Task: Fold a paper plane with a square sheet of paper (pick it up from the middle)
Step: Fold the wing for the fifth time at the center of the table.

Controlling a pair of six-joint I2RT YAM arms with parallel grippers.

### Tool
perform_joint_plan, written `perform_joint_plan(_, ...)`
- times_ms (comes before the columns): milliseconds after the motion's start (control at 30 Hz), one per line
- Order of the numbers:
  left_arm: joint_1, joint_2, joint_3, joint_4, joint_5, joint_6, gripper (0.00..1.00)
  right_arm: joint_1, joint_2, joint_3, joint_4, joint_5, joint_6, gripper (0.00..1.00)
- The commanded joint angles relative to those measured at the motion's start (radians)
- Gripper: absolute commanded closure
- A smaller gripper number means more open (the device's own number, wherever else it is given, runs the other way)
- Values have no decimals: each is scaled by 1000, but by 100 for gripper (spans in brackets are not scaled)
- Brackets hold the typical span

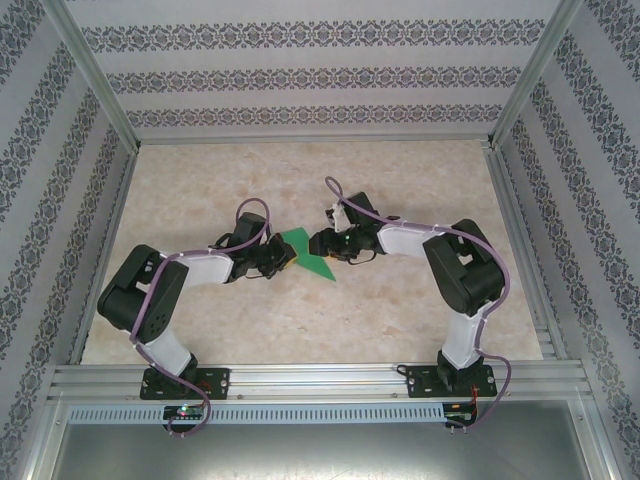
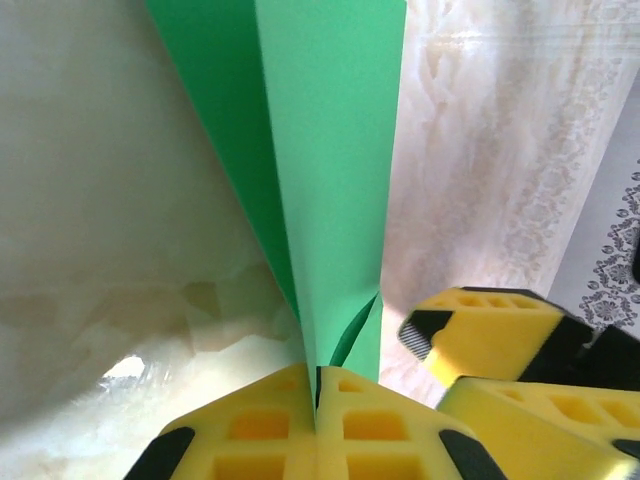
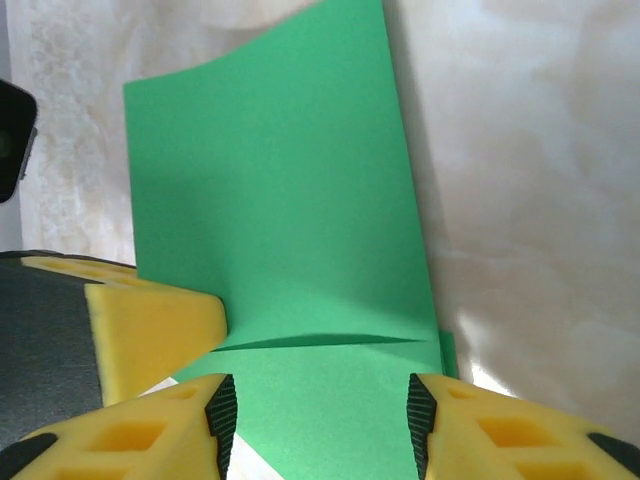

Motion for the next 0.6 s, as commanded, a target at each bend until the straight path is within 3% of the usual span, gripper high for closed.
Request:
perform_joint_plan(0,-12,-43,10,-39,-11,0,97,13,-75,-12,20,79,-131,49)
perform_joint_plan(233,-14,-46,42,-79,6,-34,97,153,-156,-99,102,341,-415,45)
perform_joint_plan(567,-13,-47,80,-135,11,-47,97,249,-169,-294,397,451,-751,49)
